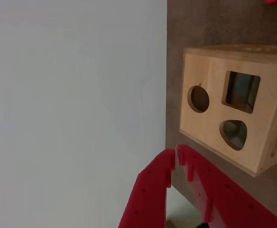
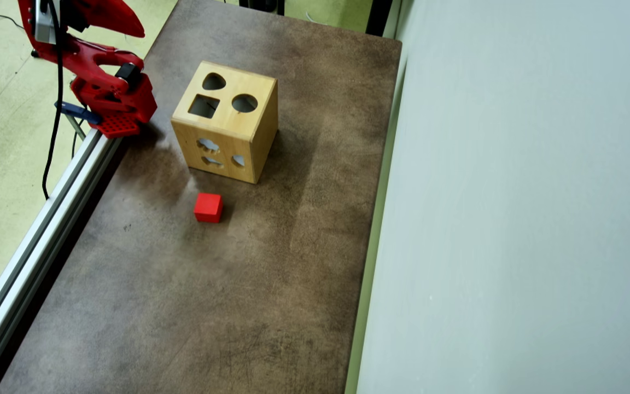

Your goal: Pick and place the red cube on the square hole

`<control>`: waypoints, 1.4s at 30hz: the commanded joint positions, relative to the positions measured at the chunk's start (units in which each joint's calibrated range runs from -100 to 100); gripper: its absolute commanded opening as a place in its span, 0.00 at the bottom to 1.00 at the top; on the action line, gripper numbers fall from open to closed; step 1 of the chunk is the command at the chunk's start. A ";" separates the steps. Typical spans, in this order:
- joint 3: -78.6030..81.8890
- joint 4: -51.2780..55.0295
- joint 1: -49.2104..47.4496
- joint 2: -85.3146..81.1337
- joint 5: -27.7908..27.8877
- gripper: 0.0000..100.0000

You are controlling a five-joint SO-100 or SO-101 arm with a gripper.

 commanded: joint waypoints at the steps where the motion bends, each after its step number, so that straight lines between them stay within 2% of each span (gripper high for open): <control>1: -12.67 0.17 6.16 10.79 0.68 0.01; 6: -21.62 -0.31 12.40 21.15 2.78 0.01; 15: -22.51 -0.39 13.29 34.82 19.29 0.01; 21: -21.80 -0.39 13.29 41.36 25.45 0.01; 36: -21.53 -0.31 13.36 63.87 25.84 0.01; 42: -21.53 -0.31 17.67 72.10 26.08 0.01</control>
